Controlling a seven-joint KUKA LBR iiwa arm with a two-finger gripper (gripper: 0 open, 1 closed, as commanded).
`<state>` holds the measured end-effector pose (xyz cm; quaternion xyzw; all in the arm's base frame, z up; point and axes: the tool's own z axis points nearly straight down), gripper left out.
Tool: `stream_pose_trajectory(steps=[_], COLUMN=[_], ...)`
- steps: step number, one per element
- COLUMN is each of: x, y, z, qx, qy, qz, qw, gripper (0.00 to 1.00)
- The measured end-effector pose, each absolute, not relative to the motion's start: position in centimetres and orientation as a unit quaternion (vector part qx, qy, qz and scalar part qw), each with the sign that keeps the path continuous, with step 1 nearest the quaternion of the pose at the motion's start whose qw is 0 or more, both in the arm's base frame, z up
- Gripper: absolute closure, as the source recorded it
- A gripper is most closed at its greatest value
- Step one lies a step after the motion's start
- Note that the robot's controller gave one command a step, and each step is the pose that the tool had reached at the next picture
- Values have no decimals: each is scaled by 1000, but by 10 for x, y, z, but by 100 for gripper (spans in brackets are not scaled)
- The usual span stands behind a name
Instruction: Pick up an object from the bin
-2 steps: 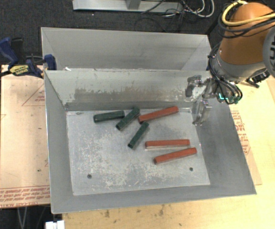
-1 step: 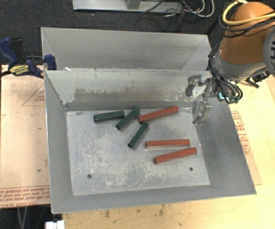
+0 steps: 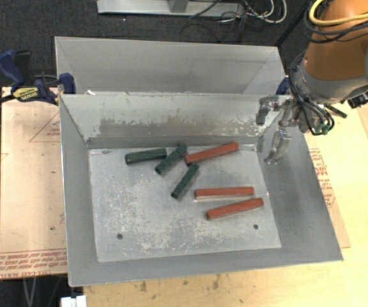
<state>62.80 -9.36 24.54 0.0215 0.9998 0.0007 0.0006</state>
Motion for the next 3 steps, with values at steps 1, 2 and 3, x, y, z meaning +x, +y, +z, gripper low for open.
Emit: stream_pose_trajectory(steps=[1, 2, 3], x=[627, 627, 646], y=[-68, -28, -56], z=[206, 137, 113], qx=[10, -6, -53], qy=[1000, 1000, 999], qz=[0, 0, 1], qw=[5, 3, 1], gripper=[0, 0, 0])
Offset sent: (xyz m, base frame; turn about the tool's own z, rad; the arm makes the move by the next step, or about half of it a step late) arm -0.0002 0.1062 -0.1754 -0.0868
